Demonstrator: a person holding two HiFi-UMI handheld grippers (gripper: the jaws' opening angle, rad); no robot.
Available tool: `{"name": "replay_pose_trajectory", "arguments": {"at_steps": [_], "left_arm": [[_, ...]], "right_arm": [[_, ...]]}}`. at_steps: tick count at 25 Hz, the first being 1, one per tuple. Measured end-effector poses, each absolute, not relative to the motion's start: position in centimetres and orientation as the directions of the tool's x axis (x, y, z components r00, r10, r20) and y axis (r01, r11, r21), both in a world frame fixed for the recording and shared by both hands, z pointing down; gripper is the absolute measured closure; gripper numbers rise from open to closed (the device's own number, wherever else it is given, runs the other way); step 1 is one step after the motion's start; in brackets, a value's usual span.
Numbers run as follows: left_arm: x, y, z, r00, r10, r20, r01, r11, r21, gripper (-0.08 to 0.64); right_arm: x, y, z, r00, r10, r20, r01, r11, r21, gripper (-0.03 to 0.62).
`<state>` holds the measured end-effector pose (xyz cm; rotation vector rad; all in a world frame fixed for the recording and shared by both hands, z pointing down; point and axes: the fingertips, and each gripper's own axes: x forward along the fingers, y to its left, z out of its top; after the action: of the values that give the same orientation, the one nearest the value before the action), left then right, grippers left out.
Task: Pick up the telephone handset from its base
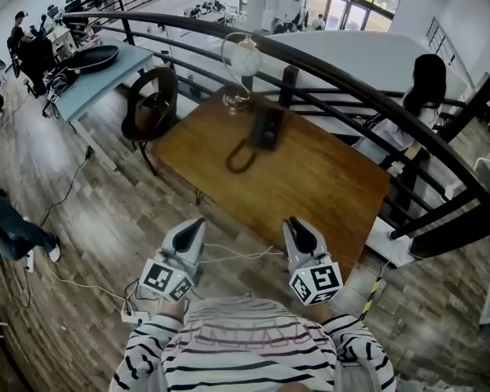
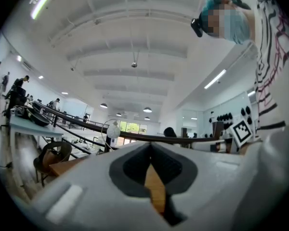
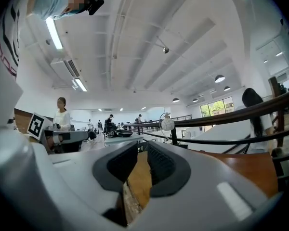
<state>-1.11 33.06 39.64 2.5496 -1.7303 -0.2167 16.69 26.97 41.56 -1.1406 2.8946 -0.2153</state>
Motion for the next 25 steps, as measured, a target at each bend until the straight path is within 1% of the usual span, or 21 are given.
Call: {"name": "replay_pose_trajectory", "arguments": {"at_steps": [1,2,3,4,5,7,9,12,15,21,25], "left_arm": [[-0.9,33.0,39.9,0.363,-0.928,-0.083,-0.92,-0.371,0.125,0.555],[-0.6,32.9,40.2,0.363,-0.928,-0.079,-0.92,-0.37,0.126,0.553],[-0.4,32.7,40.5,0.364,-0.928,-0.076,-0.92,-0.371,0.125,0.508],[-0.2,32.4,40.9,0.367,-0.927,-0.072,-0.919,-0.373,0.124,0.478],[-0.1,32.1,41.3,0.37,-0.926,-0.069,-0.919,-0.376,0.121,0.472],[-0.1,31.4,41.9,0.378,-0.924,-0.057,-0.916,-0.382,0.121,0.459],[-0.3,30.6,42.2,0.384,-0.922,-0.049,-0.912,-0.388,0.132,0.434],[-1.5,28.9,42.6,0.388,-0.92,-0.051,-0.909,-0.391,0.145,0.416],[-3.6,26.1,43.5,0.408,-0.912,-0.04,-0.897,-0.408,0.17,0.402],[-8.6,19.4,44.2,0.507,-0.862,-0.016,-0.844,-0.5,0.196,0.382],[-14.4,13.8,44.2,0.558,-0.83,-0.011,-0.813,-0.549,0.197,0.365]], "right_arm": [[16.8,26.7,41.7,-0.732,-0.68,0.033,-0.678,0.723,-0.135,0.521],[17.0,26.4,41.9,-0.733,-0.679,0.036,-0.677,0.724,-0.133,0.52],[17.1,26.0,42.1,-0.734,-0.678,0.037,-0.676,0.725,-0.129,0.519],[17.3,25.5,42.3,-0.735,-0.677,0.037,-0.675,0.727,-0.126,0.502],[17.4,25.0,42.5,-0.735,-0.677,0.038,-0.676,0.726,-0.126,0.485],[17.3,24.1,42.9,-0.731,-0.681,0.051,-0.68,0.72,-0.137,0.471],[17.0,23.4,43.4,-0.727,-0.684,0.065,-0.685,0.715,-0.143,0.436],[15.8,21.9,43.9,-0.72,-0.69,0.078,-0.693,0.707,-0.144,0.422],[13.8,19.7,44.6,-0.703,-0.706,0.088,-0.71,0.689,-0.145,0.403],[9.1,14.5,45.0,-0.625,-0.773,0.107,-0.779,0.609,-0.151,0.371],[3.5,10.0,45.2,-0.576,-0.809,0.117,-0.816,0.56,-0.146,0.349]]}}
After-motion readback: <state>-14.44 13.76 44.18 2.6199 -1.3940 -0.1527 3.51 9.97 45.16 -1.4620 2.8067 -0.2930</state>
